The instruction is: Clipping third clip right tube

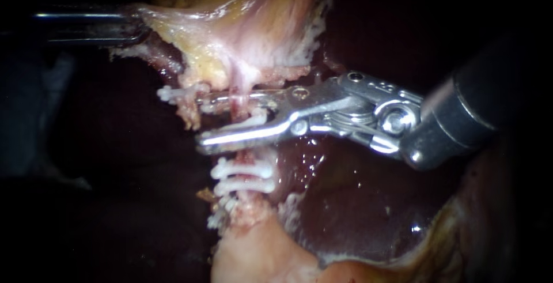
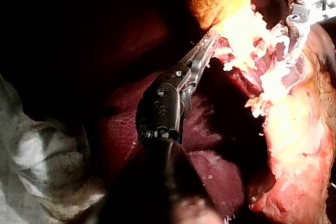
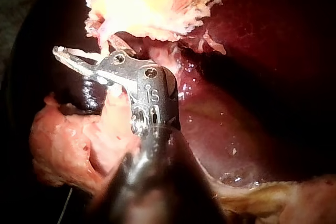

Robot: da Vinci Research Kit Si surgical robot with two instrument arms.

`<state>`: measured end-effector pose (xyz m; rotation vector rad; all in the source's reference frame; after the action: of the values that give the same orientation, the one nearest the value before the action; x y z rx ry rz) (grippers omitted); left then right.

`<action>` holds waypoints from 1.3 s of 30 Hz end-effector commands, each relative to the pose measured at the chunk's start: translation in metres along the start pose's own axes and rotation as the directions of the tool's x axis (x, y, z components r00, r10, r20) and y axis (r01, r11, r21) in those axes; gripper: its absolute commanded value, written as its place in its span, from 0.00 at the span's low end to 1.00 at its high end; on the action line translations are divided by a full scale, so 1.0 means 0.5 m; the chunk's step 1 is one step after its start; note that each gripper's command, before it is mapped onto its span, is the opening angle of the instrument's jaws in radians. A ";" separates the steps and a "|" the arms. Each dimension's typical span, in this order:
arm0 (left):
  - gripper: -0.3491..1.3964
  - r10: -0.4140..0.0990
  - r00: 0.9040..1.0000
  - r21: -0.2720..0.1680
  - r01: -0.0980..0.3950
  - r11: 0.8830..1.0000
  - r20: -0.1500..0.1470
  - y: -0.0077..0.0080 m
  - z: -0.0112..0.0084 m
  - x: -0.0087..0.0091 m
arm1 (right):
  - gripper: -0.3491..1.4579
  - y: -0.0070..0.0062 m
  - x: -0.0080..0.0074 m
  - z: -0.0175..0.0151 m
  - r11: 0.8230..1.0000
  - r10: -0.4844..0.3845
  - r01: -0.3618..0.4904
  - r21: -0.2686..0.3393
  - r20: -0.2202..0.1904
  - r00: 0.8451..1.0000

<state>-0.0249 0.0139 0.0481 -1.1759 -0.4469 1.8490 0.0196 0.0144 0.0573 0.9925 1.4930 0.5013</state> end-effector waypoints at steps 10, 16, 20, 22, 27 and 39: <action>0.00 0.000 1.000 0.000 0.000 1.000 0.000 0.0000 0.0000 0.0000 | 0.37 -0.0007 0.0015 0.0000 1.000 0.027 -0.027 0.002 0.000 1.000; 0.00 0.000 1.000 0.000 0.000 1.000 0.000 0.0000 0.0000 0.0000 | 0.30 -0.0007 0.0022 -0.0004 0.999 0.040 -0.040 -0.012 -0.007 0.999; 0.00 0.000 1.000 0.000 0.000 1.000 0.000 0.0000 0.0000 0.0000 | 0.23 -0.0002 0.0022 -0.0006 0.999 0.046 -0.046 -0.019 -0.010 0.999; 0.00 0.000 1.000 0.000 0.000 1.000 0.000 0.0000 0.0000 0.0000 | 0.19 0.0001 0.0022 -0.0010 0.999 0.046 -0.046 -0.020 -0.010 0.999; 0.00 0.000 1.000 0.000 0.000 1.000 0.000 0.0000 0.0000 0.0000 | 0.03 0.0008 0.0022 -0.0021 0.996 0.087 -0.087 -0.019 -0.011 0.996; 0.00 0.000 1.000 0.000 0.000 1.000 0.000 0.0000 0.0001 0.0000 | 0.00 0.0010 0.0007 -0.0025 0.989 0.140 -0.138 -0.048 0.037 0.990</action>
<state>-0.0249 0.0140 0.0481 -1.1762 -0.4471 1.8490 0.0185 0.0153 0.0576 1.0714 1.3770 0.6089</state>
